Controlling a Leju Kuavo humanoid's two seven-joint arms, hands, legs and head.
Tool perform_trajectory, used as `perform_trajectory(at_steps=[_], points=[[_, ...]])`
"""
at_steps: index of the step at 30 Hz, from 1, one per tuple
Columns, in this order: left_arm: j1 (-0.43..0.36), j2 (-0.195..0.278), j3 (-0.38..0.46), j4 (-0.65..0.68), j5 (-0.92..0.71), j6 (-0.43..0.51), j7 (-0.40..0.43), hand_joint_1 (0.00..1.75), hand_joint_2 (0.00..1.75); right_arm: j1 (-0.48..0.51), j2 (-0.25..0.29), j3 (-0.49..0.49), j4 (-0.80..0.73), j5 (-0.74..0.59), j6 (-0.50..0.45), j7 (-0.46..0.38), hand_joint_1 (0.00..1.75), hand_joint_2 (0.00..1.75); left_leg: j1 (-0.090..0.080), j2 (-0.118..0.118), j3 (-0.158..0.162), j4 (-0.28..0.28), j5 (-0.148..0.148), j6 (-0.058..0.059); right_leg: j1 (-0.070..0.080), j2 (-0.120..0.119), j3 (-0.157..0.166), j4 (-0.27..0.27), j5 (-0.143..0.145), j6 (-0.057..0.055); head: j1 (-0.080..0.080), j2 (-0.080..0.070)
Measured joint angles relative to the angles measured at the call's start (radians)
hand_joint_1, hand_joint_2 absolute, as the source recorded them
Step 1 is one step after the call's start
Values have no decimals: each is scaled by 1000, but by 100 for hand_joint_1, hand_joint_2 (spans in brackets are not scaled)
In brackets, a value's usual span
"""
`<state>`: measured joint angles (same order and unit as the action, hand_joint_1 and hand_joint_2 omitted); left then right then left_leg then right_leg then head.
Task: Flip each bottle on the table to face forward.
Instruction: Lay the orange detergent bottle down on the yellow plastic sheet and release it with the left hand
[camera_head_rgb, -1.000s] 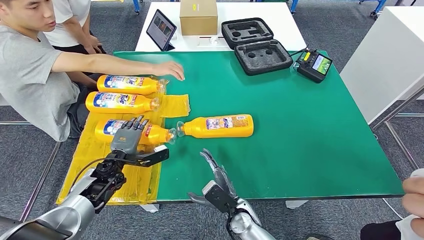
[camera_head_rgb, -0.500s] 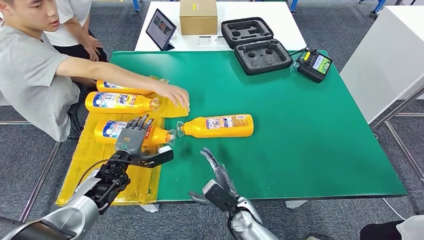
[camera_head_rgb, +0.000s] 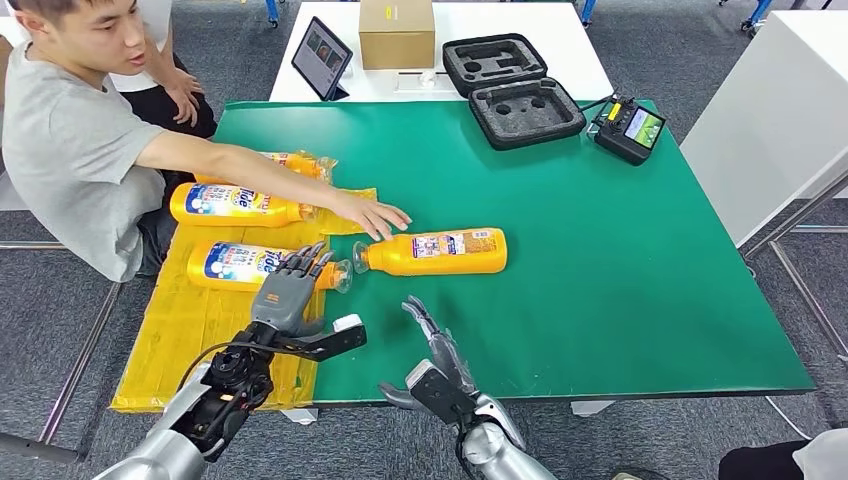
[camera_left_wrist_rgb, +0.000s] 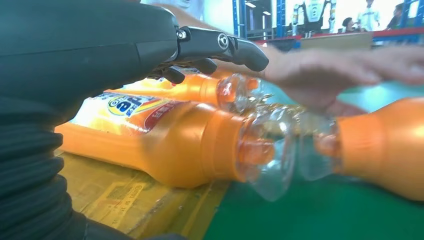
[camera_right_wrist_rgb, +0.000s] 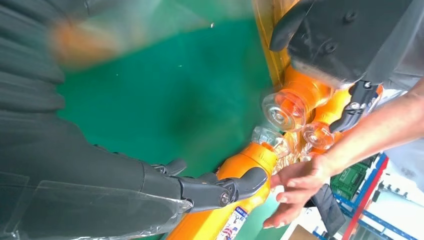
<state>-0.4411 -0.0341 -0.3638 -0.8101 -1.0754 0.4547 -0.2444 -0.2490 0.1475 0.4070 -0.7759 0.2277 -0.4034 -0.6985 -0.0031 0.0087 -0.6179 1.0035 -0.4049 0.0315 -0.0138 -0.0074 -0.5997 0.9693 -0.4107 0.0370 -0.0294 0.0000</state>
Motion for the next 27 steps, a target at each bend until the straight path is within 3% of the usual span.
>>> perform_trajectory(at_steps=[7,11,13,15,17,19,20,24,27], points=[[124,38,1,-230,110,32,-53,0,175,21,-15,0,-19,-23,-17,0,0,175,0,0,0,0,0,0,0,0,-1,0,0,0,0,0],[181,56,4,-334,225,60,-125,0,175,40,-23,1,-67,-49,-14,0,0,175,0,0,-1,0,0,0,0,0,-1,0,0,0,0,0],[203,59,6,-367,277,63,-160,0,175,50,-25,1,-93,-85,28,0,0,175,0,0,-1,0,0,0,0,0,-2,0,0,0,0,0],[227,61,8,-397,353,63,-210,0,175,65,-26,-6,-124,-168,144,0,0,175,0,0,-1,0,0,0,0,0,-2,0,0,0,0,0],[259,60,10,-428,444,57,-271,0,175,94,-26,-25,-169,-256,281,0,0,87,0,0,-1,0,0,0,0,0,-2,0,0,0,0,0],[292,57,10,-452,513,54,-319,0,175,127,-25,-50,-220,-292,341,-1,0,0,0,0,-1,0,-1,0,0,0,-2,0,0,0,0,0],[306,54,10,-460,536,54,-336,0,175,142,-23,-62,-243,-290,334,-1,0,0,0,0,-2,0,-1,0,0,0,-2,0,0,0,0,0],[360,28,8,-493,585,56,-369,0,175,188,-9,-89,-317,-226,131,-1,0,175,0,0,-2,0,-2,-1,0,0,-2,0,-1,0,0,0],[384,8,0,-511,608,55,-380,0,175,211,-8,-85,-379,-120,-66,-1,0,175,0,0,-2,0,-2,-1,0,0,-3,0,-1,0,0,0]])
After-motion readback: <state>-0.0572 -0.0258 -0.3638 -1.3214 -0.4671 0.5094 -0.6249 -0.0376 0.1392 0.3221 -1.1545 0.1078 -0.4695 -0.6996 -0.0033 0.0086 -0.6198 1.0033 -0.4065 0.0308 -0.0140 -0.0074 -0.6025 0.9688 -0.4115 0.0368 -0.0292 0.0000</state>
